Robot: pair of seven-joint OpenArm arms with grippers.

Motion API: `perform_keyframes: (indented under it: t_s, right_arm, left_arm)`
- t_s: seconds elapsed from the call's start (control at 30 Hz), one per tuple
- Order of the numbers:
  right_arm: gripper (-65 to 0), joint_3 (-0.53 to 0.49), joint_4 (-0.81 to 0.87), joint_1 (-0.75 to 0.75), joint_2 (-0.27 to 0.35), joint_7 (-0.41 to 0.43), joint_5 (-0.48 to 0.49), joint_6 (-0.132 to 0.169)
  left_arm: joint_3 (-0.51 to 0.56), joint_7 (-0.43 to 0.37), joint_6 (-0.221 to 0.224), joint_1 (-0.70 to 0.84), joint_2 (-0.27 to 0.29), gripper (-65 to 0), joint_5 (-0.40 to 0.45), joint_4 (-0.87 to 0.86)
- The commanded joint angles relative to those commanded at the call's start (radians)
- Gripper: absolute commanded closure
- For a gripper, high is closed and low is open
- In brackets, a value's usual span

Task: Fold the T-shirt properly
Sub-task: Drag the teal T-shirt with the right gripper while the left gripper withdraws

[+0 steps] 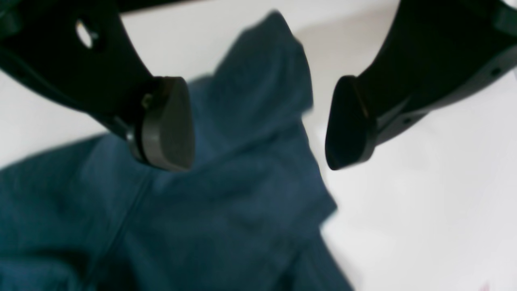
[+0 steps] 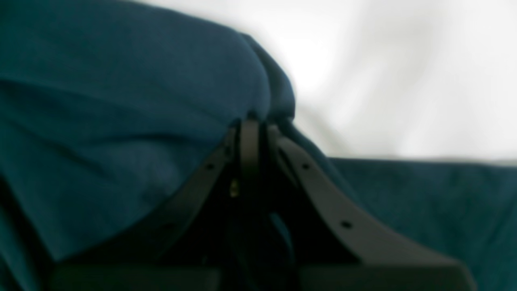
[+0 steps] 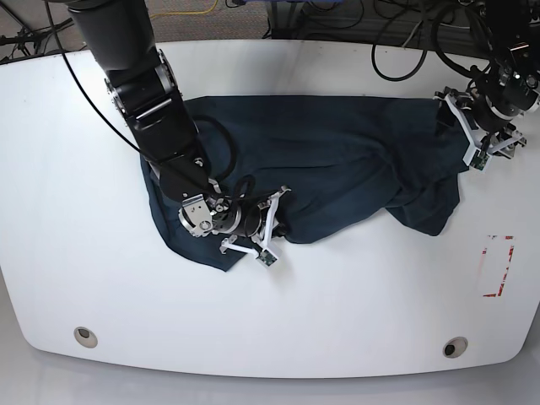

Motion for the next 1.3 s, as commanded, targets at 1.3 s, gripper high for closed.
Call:
perform_keyframes:
  t_s: [1.3]
  right_arm:
    - [0.0,0.169,0.58,0.397,0.143,-0.41,0.003,-0.107]
  left_arm:
    - [0.219,-0.002,0.0,-0.16,0.126,-47.1,0.026,-0.002]
